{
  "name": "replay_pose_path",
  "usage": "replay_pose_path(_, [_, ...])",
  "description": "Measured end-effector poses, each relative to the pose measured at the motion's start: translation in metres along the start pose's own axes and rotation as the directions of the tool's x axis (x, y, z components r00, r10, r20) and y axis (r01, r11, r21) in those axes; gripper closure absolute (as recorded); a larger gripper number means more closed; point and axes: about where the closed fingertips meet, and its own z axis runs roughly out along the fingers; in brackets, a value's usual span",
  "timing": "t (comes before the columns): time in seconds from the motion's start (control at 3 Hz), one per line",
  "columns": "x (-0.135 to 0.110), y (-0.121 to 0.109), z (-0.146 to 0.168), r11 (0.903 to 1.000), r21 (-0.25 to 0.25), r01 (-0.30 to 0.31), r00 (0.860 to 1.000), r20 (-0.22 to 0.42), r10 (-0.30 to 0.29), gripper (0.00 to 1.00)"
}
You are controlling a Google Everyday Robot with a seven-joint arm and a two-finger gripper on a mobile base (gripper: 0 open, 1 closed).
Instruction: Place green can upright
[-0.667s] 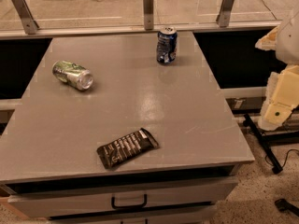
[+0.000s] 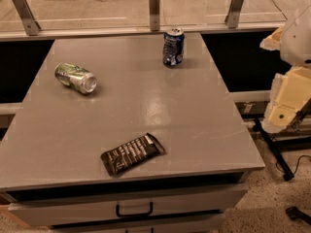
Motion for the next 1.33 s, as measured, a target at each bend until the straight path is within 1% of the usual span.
replay_pose_path(0.33, [-0.054,-0.011,0.033,0.9988,-0.012,0.048,0.996,0.076,-0.047,0.00])
replay_pose_path(0.67, [-0.141,-0.020,0.073,0.9924,-0.013,0.122,0.978,0.170,-0.118,0.00])
replay_pose_path(1.0, [-0.247,-0.022,0.091,0.9789,0.004,0.204,0.940,0.277,-0.197,0.00])
replay_pose_path(1.33, [-0.246,-0.022,0.090,0.9791,0.004,0.203,0.941,0.277,-0.196,0.00])
